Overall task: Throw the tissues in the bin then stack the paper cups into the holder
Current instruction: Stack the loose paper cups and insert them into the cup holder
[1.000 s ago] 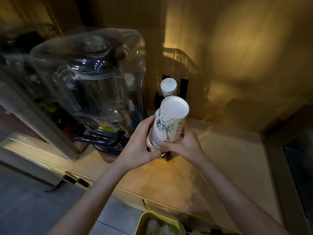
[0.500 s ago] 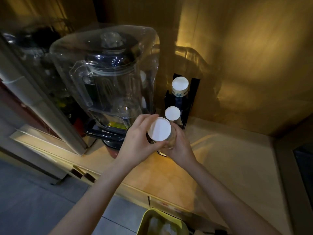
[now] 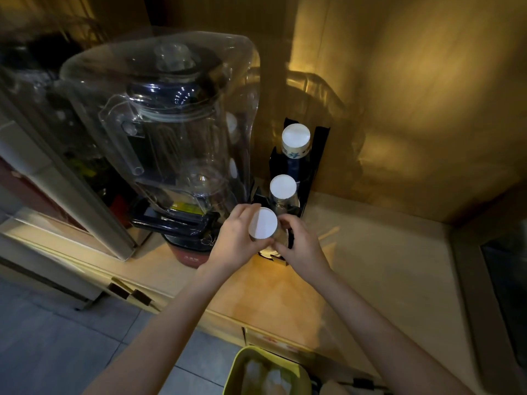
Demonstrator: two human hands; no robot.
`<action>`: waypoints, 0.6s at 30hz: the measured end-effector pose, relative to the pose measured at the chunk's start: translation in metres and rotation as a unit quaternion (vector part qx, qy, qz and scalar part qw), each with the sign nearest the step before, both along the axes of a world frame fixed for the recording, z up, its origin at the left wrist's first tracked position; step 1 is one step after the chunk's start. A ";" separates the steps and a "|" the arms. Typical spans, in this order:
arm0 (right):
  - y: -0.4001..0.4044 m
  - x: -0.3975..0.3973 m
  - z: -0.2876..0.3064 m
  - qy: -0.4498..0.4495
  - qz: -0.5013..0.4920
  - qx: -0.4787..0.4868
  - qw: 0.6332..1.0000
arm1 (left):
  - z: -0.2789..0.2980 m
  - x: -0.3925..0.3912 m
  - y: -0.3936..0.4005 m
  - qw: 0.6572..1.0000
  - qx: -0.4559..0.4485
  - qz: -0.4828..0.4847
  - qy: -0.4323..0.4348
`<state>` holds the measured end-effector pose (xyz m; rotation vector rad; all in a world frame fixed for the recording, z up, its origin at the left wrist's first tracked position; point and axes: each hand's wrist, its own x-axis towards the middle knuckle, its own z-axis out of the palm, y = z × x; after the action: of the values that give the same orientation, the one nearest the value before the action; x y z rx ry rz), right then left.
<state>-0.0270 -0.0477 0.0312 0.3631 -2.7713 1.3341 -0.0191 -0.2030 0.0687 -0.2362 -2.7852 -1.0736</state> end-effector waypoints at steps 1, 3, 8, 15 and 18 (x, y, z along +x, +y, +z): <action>0.001 -0.001 0.001 0.002 -0.001 0.009 1.000 | -0.002 -0.001 0.001 1.000 -0.005 -0.004 -0.006; 0.003 -0.001 0.004 0.007 0.001 0.025 1.000 | -0.005 -0.004 0.003 1.000 -0.017 -0.012 -0.016; 0.006 -0.004 0.011 -0.006 0.012 0.089 0.996 | -0.014 -0.011 0.008 0.997 -0.058 -0.028 -0.045; 0.007 -0.009 0.017 -0.032 0.026 0.147 0.988 | -0.021 -0.012 0.014 0.990 -0.124 -0.031 -0.061; 0.009 -0.009 0.017 -0.046 0.040 0.152 0.986 | -0.022 -0.013 0.016 0.987 -0.140 -0.029 -0.076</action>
<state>-0.0357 -0.0383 0.0478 0.4384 -3.0741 0.9597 -0.0320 -0.1865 0.0463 -0.2787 -3.0820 -0.7367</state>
